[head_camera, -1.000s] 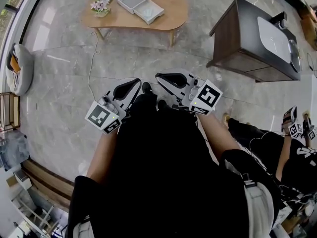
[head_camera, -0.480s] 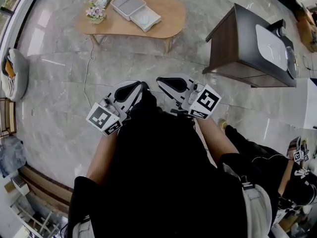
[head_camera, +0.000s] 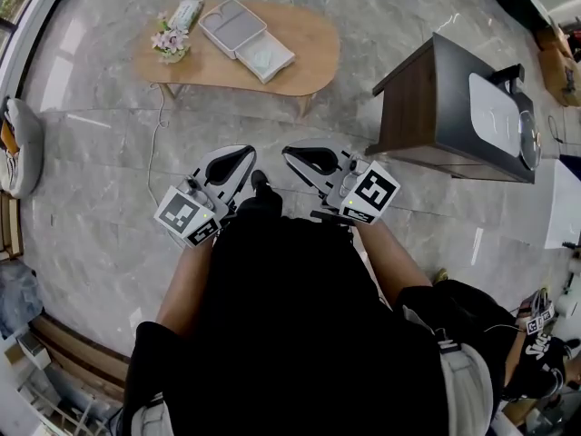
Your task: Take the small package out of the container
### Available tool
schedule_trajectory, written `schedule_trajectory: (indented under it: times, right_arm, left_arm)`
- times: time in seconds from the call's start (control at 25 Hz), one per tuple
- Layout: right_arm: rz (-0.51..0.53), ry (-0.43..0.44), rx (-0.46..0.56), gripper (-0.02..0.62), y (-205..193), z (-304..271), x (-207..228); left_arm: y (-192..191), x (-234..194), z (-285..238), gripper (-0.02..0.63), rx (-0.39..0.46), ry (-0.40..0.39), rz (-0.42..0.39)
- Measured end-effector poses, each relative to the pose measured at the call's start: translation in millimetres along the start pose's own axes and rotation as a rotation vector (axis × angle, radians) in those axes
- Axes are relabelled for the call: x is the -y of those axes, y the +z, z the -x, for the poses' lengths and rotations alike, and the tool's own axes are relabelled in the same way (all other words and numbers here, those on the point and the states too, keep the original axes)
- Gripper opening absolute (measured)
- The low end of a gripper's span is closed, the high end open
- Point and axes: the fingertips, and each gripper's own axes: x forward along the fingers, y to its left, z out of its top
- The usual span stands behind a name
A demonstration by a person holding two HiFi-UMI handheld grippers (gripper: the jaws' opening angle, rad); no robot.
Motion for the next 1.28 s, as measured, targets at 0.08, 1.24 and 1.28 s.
schedule_trajectory:
  times: [0.08,1.24,1.28]
  right_arm:
    - [0.006,-0.006,-0.003,0.011,6,-11,14]
    - [0.006,0.042,-0.118,0.011,15,-64,271]
    - [0.011,0.064,-0.123,0.011,17,-66,286]
  left_arm:
    - [6,-15,-9,0.018,0.000,-0.015,0.003]
    - [30,-196,-192,0.018,0.003,0.033,0.088]
    - [31,-202,-202,0.018,0.009,0.053,0.098]
